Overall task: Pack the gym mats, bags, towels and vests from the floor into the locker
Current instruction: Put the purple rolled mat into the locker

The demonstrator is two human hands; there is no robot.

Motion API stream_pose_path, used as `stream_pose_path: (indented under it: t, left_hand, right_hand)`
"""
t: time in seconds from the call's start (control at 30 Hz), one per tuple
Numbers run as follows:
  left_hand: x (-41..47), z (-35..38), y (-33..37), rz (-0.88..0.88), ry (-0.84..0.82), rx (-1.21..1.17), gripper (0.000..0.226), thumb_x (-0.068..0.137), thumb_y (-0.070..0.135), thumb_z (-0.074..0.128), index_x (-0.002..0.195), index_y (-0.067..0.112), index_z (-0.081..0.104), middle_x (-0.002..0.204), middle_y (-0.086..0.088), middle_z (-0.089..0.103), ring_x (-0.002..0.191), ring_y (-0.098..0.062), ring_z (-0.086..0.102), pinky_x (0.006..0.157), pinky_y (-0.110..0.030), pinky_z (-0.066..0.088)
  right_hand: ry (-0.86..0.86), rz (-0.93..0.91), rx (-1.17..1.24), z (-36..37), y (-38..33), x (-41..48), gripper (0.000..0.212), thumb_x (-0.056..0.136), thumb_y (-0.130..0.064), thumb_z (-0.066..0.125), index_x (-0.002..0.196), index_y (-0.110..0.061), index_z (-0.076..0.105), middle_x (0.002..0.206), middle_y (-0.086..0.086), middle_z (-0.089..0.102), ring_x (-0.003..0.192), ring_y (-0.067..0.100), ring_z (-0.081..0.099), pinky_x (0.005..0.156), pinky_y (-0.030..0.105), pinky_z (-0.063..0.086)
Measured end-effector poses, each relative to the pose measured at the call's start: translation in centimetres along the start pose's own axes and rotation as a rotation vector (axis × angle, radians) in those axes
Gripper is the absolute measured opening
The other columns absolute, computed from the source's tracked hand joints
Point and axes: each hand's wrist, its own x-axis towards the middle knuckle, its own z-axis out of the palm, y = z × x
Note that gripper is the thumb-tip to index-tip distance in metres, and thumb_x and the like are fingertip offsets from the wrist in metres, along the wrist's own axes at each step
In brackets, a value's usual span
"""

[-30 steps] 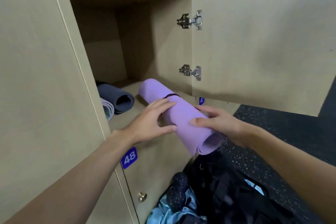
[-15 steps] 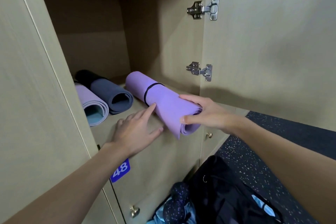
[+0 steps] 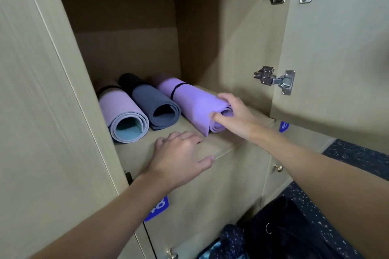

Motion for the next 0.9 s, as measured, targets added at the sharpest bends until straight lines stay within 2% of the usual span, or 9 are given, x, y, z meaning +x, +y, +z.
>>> stream_pose_path:
  t: [0.2,0.43,0.53,0.63,0.77,0.9]
  left_hand:
    - [0.1,-0.1,0.3,-0.009,-0.031,0.008,0.070,0.076,0.073,0.038,0.135,0.036,0.052,0.141,0.022,0.048,0.131,-0.009,0.041,0.105,-0.039,0.031]
    - [0.1,-0.1,0.2,-0.002,-0.015,0.003,0.090,0.061,0.078,0.015,0.132,0.038,0.053,0.138,0.022,0.049,0.131,-0.008,0.040,0.106,-0.039,0.030]
    - [0.1,0.0,0.2,-0.001,-0.029,-0.003,0.085,0.065,0.078,0.021,0.132,0.037,0.052,0.137,0.022,0.050,0.131,-0.009,0.040,0.107,-0.040,0.030]
    - [0.3,0.2,0.2,0.003,-0.038,-0.002,0.075,0.070,0.075,0.029,0.131,0.037,0.052,0.133,0.021,0.052,0.128,-0.009,0.041,0.105,-0.040,0.030]
    - [0.4,0.3,0.1,0.009,-0.024,0.012,0.082,0.065,0.077,0.019,0.129,0.037,0.052,0.130,0.021,0.052,0.125,-0.008,0.042,0.104,-0.039,0.030]
    - [0.3,0.2,0.2,0.006,-0.030,0.009,0.075,0.070,0.075,0.027,0.130,0.037,0.052,0.131,0.020,0.052,0.126,-0.010,0.043,0.104,-0.041,0.030]
  right_hand:
    - [0.042,-0.033,0.066,2.0,0.5,2.7,0.051,0.086,-0.024,0.071,0.134,-0.026,0.055,0.132,-0.008,0.047,0.117,0.005,0.045,0.091,0.013,0.030]
    - [-0.034,-0.067,0.084,4.9,-0.2,4.9,0.061,0.086,-0.033,0.074,0.141,-0.026,0.048,0.136,-0.004,0.045,0.116,0.007,0.045,0.096,0.017,0.030]
    - [-0.062,-0.086,0.127,4.7,0.5,5.0,0.063,0.087,-0.031,0.075,0.143,-0.023,0.047,0.136,-0.007,0.049,0.124,0.008,0.048,0.097,0.016,0.031]
    - [-0.060,-0.089,0.129,4.8,0.9,5.3,0.061,0.087,-0.033,0.074,0.141,-0.025,0.049,0.136,-0.009,0.053,0.124,0.008,0.049,0.097,0.016,0.032]
    - [-0.084,-0.091,0.121,5.8,0.4,6.7,0.063,0.087,-0.034,0.074,0.143,-0.025,0.048,0.138,-0.006,0.053,0.125,0.010,0.050,0.099,0.017,0.034]
    - [-0.106,-0.091,0.097,6.1,0.3,7.4,0.065,0.088,-0.034,0.073,0.145,-0.023,0.046,0.140,-0.004,0.052,0.128,0.010,0.047,0.107,0.021,0.034]
